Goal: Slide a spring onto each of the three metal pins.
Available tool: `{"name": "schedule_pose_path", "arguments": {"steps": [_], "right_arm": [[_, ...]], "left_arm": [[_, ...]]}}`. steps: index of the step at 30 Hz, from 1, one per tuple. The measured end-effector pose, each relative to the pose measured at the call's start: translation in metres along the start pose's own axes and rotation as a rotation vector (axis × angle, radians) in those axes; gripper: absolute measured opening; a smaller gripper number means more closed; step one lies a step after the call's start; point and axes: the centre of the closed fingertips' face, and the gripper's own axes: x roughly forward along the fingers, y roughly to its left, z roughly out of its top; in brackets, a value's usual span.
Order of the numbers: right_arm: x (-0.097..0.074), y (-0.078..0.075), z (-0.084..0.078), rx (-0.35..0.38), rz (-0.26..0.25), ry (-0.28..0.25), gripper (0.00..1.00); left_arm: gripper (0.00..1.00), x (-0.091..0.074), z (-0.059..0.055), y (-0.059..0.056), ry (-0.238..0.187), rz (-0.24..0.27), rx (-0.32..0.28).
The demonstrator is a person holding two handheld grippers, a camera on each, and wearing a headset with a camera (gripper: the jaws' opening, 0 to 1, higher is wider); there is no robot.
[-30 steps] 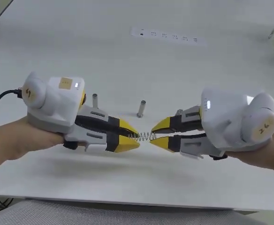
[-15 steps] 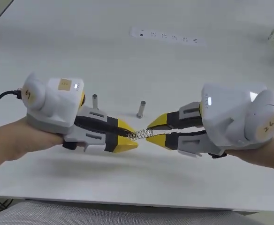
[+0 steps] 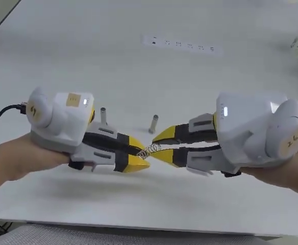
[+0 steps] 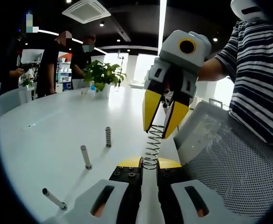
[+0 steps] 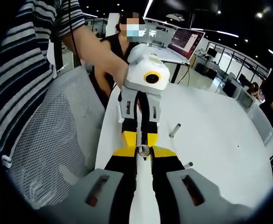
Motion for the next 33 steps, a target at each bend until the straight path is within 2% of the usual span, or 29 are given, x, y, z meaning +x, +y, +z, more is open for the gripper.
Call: {"name": "schedule_pose_path", "arguments": {"steps": [2,7,17,27,33], "right_arm": [[0.0,-0.001,0.006,0.027,-0.007,-0.033,0.12],[0.004,-0.002,0.016,0.044,-0.012,-0.075,0.12],[0.004,-0.001,0.018,0.056,-0.014,-0.114,0.12],[0.005,-0.004,0.022,0.041,-0.024,-0.116,0.12],[0.007,-0.003,0.022,0.037,-0.02,-0.11,0.12]], "left_arm": [[0.08,0.0,0.001,-0.001,-0.005,-0.002,-0.001],[0.08,0.004,0.005,-0.004,-0.012,-0.01,0.0],[0.08,0.003,0.004,-0.005,-0.007,-0.009,0.0],[0.09,0.004,0.01,-0.005,-0.027,-0.008,-0.004],[0.1,0.003,0.008,-0.006,-0.021,-0.004,-0.008]]}}
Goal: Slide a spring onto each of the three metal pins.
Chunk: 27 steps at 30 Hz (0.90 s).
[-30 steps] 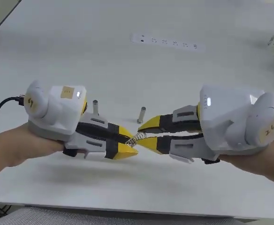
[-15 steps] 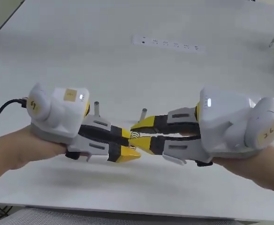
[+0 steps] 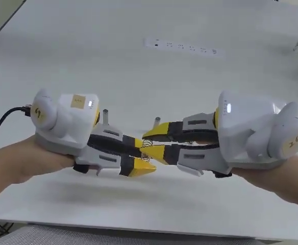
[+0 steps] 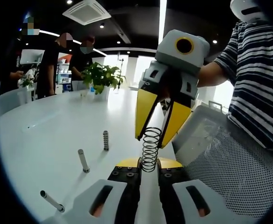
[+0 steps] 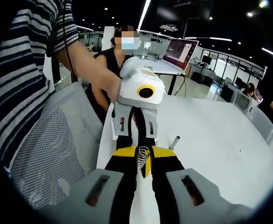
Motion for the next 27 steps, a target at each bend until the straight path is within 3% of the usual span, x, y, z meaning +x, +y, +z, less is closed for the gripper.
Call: {"name": "schedule_pose_path", "arguments": {"steps": [13,27], "right_arm": [[-0.001,-0.002,0.001,-0.007,-0.002,0.004,0.12],[-0.001,-0.006,-0.001,-0.026,-0.013,0.022,0.12]], "left_arm": [[0.17,-0.001,-0.004,-0.001,0.014,0.012,-0.006],[0.3,-0.016,-0.004,0.014,0.0,0.094,-0.007]]}}
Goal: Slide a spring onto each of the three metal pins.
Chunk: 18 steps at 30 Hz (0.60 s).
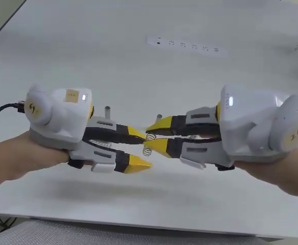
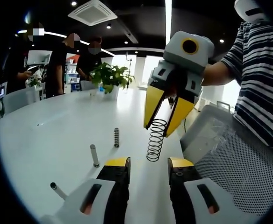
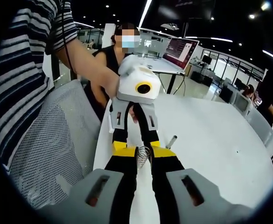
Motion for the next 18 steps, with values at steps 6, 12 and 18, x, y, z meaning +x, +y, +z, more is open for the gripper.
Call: {"name": "schedule_pose_path", "arguments": {"steps": [6,12,18], "right_arm": [[0.0,-0.003,-0.002,-0.004,-0.01,0.008,0.12],[-0.001,-0.006,-0.006,-0.003,-0.022,0.016,0.12],[-0.002,-0.011,-0.009,0.001,-0.037,0.021,0.12]], "left_arm": [[0.36,-0.011,-0.002,0.008,-0.005,0.041,-0.001],[0.43,-0.023,-0.006,0.014,-0.005,0.084,-0.008],[0.52,-0.036,-0.011,0.02,-0.014,0.136,-0.017]]}}
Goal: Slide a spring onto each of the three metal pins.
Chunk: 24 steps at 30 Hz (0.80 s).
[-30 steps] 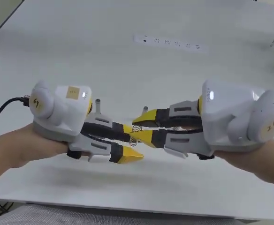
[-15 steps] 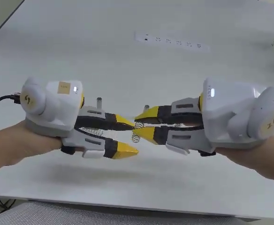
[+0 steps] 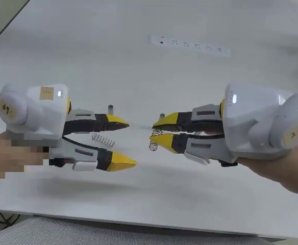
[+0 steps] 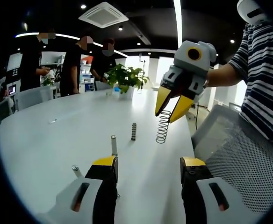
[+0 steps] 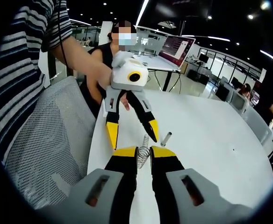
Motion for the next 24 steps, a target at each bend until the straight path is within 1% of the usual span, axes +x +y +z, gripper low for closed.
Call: {"name": "schedule_pose_path", "arguments": {"steps": [3,6,9,14,19,24], "right_arm": [[0.0,-0.002,-0.002,0.0,-0.007,0.003,0.12],[-0.001,-0.005,-0.005,0.002,-0.018,0.009,0.12],[-0.001,-0.007,-0.007,0.005,-0.027,0.012,0.12],[-0.002,-0.009,-0.009,0.005,-0.034,0.018,0.12],[-0.003,-0.011,-0.011,-0.003,-0.044,0.024,0.12],[-0.004,-0.014,-0.013,0.003,-0.055,0.026,0.12]], "left_arm": [[0.58,-0.005,-0.003,0.004,0.001,0.021,-0.003],[0.63,-0.013,-0.004,0.01,-0.005,0.057,-0.007],[0.69,-0.02,-0.007,0.015,0.001,0.088,-0.006],[0.74,-0.032,-0.01,0.023,-0.014,0.134,-0.023],[0.83,-0.047,-0.012,0.034,-0.038,0.194,-0.041],[0.91,-0.055,-0.014,0.037,-0.048,0.224,-0.046]]}}
